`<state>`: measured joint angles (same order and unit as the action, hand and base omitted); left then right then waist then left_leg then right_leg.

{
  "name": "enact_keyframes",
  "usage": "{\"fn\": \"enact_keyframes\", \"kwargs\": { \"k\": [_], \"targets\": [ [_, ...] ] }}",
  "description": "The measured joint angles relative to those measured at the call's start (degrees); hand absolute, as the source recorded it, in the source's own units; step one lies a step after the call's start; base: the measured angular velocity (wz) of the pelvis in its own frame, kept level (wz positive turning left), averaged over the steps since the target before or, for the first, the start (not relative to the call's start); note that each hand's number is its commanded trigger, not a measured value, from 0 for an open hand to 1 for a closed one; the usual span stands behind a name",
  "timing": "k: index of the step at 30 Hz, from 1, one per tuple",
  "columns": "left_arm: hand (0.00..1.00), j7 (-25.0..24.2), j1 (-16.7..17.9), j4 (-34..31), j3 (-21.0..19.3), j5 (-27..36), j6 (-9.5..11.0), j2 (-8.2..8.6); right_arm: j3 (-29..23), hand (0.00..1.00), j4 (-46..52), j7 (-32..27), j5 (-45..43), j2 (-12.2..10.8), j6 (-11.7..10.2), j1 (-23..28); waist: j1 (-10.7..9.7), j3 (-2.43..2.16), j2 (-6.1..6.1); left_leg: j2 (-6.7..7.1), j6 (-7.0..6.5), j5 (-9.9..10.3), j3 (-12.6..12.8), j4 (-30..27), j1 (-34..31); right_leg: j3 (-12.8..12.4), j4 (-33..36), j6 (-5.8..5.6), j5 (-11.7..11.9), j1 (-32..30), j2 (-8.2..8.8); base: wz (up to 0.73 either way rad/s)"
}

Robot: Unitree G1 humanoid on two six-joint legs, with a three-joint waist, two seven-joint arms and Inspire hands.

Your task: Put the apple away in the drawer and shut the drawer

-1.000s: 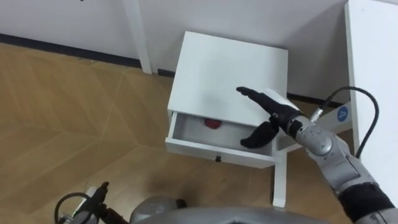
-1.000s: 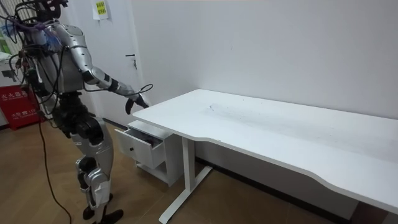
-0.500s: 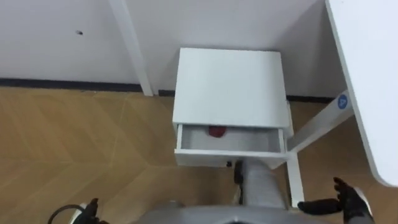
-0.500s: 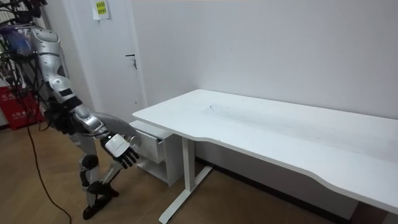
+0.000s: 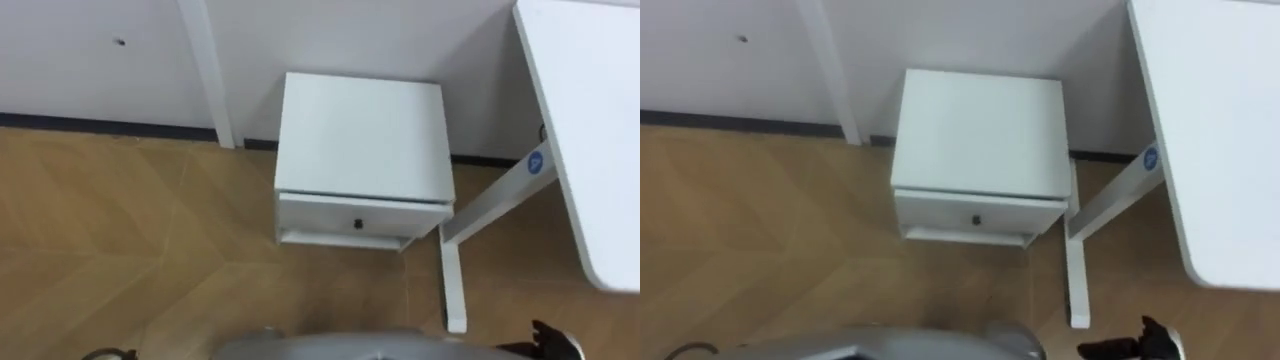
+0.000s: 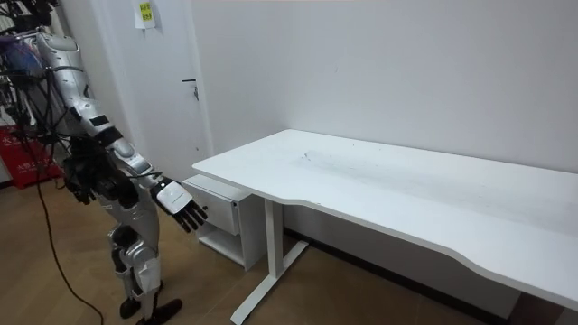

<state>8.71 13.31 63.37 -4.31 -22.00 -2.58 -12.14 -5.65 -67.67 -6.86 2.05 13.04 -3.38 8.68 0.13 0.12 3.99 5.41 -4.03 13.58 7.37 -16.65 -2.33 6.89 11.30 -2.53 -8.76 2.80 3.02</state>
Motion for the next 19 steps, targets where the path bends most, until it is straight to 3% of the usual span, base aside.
{"fn": "enact_keyframes", "kwargs": {
  "k": [5,7,9,13,19],
  "targets": [
    [0.0,1.03,-1.0,-0.86,0.02,-0.05,0.05,0.14,0.06,0.0,-1.72,0.97,0.14,-1.34,-0.64,-0.74,0.01,0.02,-0.62,-0.28,-0.49,-0.3,-0.4,1.54,0.97,1.18,-1.69,0.09,0.05,1.44,-0.26,0.04],
    [0.0,1.05,-1.1,-0.97,0.0,-0.07,0.06,0.14,0.06,0.0,-1.85,1.7,0.14,-1.46,-0.64,-0.64,-0.04,0.02,-0.85,-0.4,-1.47,-0.85,-0.4,2.43,1.17,1.18,-1.73,0.32,-0.12,1.5,-0.5,-0.02],
    [0.0,1.09,-1.23,-1.11,-0.04,-0.1,0.05,0.13,0.06,0.0,-3.01,2.12,0.2,-1.64,-0.62,-0.69,-0.27,0.17,-1.06,-0.63,-4.18,-2.27,-0.39,4.13,1.97,1.14,-1.81,0.55,-0.25,1.28,-0.96,0.0],
    [0.0,1.1,-1.21,-1.11,-0.02,-0.16,0.06,0.44,0.58,0.0,-3.64,2.06,0.62,-1.68,-0.2,-0.41,-0.3,0.22,-1.27,-0.95,-4.24,-2.31,-0.37,5.07,2.17,1.28,-1.9,1.39,-0.76,1.23,-1.26,0.0],
    [0.0,1.16,-1.12,-1.13,-0.01,-0.11,0.1,1.68,2.14,0.0,-3.65,2.08,2.67,-1.74,-0.19,-0.53,-0.38,0.38,-2.56,-1.05,-4.01,-2.22,-0.35,5.49,3.01,1.27,-2.54,1.49,-0.82,1.9,-1.44,0.0]
  ]
}}
